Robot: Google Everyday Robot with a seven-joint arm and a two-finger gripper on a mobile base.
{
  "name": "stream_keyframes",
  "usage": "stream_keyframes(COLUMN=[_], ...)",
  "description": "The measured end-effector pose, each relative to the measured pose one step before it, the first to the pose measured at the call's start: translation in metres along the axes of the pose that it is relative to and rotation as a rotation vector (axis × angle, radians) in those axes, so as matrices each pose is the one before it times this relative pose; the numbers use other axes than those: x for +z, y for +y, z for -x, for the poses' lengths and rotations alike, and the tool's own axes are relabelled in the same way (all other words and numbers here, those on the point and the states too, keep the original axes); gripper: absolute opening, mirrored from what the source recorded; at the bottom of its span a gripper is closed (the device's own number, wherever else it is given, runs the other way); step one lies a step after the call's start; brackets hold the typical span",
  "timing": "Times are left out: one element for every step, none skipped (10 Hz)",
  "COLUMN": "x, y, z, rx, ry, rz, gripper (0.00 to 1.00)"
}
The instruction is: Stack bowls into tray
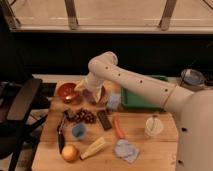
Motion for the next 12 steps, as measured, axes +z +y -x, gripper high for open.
stream_keyframes(x=[0.00551,0.00828,0.00715,0.01156,0.01134,0.01159,0.01482,0.01425,0.01617,0.011,0.00726,0.01127], y=[-0.00599,-0.01469,-0.0131,-0.01838,-0.01675,-0.01269,-0.01086,-0.00467,-0.00136,0.00306,0.00389,0.00555], z=[-0.0012,-0.0002,0.00028,0.00042,0.00164,0.00121,-0.0002,-0.00029,-0.00264,-0.00569,-0.00568,-0.00559], rx=[-0.00352,0.00722,0.01064,0.02037,0.02101,0.02396,0.02781,0.02253,0.0311,0.02714,0.02141,0.02013], ry=[0.00378,0.01028,0.00906,0.0076,0.00185,-0.00099,-0.00035,-0.00816,-0.00951,-0.00183,0.00018,-0.00021], rz=[-0.00034,-0.0093,-0.00843,-0.012,-0.01225,-0.00999,-0.00567,-0.00192,0.0023,0.00643,0.00566,0.01054], gripper=[0.77,0.77,0.77,0.77,0.77,0.77,0.77,0.77,0.77,0.77,0.77,0.77])
